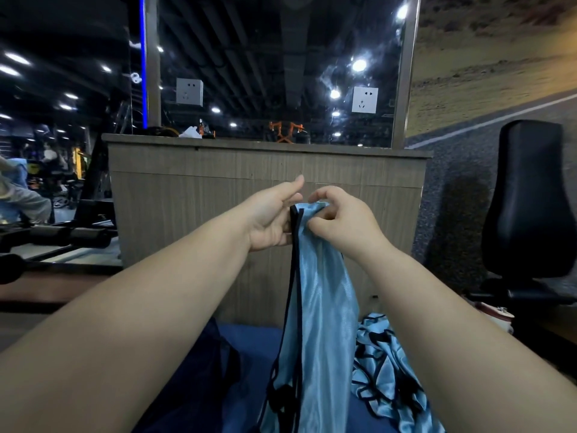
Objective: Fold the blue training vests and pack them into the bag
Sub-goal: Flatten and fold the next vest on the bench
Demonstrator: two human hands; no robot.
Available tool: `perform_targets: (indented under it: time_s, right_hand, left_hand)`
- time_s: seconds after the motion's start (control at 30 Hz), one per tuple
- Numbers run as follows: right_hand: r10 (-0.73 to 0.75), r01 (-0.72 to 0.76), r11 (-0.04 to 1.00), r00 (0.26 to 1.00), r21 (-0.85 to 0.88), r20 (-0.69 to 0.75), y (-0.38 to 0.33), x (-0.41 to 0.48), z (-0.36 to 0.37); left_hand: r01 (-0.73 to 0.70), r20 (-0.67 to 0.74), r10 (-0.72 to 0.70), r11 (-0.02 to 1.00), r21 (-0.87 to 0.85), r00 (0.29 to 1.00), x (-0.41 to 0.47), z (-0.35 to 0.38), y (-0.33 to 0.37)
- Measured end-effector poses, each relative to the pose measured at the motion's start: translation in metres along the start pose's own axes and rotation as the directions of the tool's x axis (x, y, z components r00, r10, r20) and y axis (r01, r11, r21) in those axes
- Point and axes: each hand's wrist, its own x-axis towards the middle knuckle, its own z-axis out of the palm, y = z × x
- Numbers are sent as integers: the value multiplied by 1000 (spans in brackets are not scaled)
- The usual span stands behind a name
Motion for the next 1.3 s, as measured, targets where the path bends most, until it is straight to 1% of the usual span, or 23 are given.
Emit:
perform_targets:
  time_s: [0.13,0.2,0.27,0.33,0.43,0.47,0.5,0.57,0.6,0.67,0.77,0.87,0.97,1.03,1.1,1.13,1.17,1.2,1.27,1.3]
  right_hand:
    - [-63,64,988,998,-142,8,3,2,-1]
    - [-69,71,984,997,-162,20,3,3,-4]
    - [-73,74,983,997,-171,10,4,7,-7]
    - [-59,54,991,997,-127,-40,5,11,-9]
    - [-19,15,1000,992,-27,-125,7,18,-15]
    - [-5,5,1000,990,-3,-139,7,20,-16]
    - [4,-1,1000,987,21,-158,7,22,-17]
    - [19,-4,998,976,68,-217,7,27,-19]
    - [30,-9,996,969,87,-244,7,28,-20]
    - [59,-28,993,961,119,-271,6,31,-22]
    - [90,-55,990,956,132,-281,6,32,-21]
    - [109,-71,987,955,144,-274,10,33,-19]
    - [128,-79,979,955,187,-267,16,33,-19]
    - [144,-84,971,953,222,-266,19,34,-18]
    - [157,-88,961,953,261,-258,20,34,-18]
    - [160,-86,956,954,280,-255,21,35,-17]
    - [160,-81,951,954,297,-254,22,35,-17]
    - [160,-75,947,954,313,-255,22,36,-17]
    - [156,-57,932,954,357,-256,23,36,-18]
    - [157,-48,920,954,390,-254,23,36,-18]
  left_hand:
    - [-32,17,34,996,-85,999,-5,8,3]
    - [-41,46,46,994,-104,998,-8,11,4]
    - [-69,45,75,989,-129,996,-10,14,4]
    - [-120,35,128,976,-182,991,-10,17,2]
    - [-222,-8,235,906,-359,972,-6,20,-2]
    - [-259,-26,269,892,-371,963,-5,21,-5]
    - [-302,-44,304,898,-321,952,-5,24,-10]
    - [-372,-95,366,927,-56,926,-4,32,-26]
    - [-382,-117,388,922,70,914,-4,36,-38]
    - [-355,-128,387,909,218,913,-3,42,-66]
    - [-305,-152,357,909,284,922,3,45,-109]
    - [-366,-174,414,896,252,894,9,44,-135]
    - [-421,-194,482,861,286,854,10,41,-149]
    - [-417,-152,510,814,405,847,8,38,-157]
    - [-393,-110,529,738,548,841,6,37,-168]
    - [-404,-100,560,699,590,823,5,36,-173]
    - [-431,-93,607,656,619,789,2,35,-178]
    - [-471,-92,677,597,650,731,1,33,-183]
    - [-510,-72,805,439,739,589,0,30,-194]
    - [-499,-57,836,380,779,546,-1,30,-200]
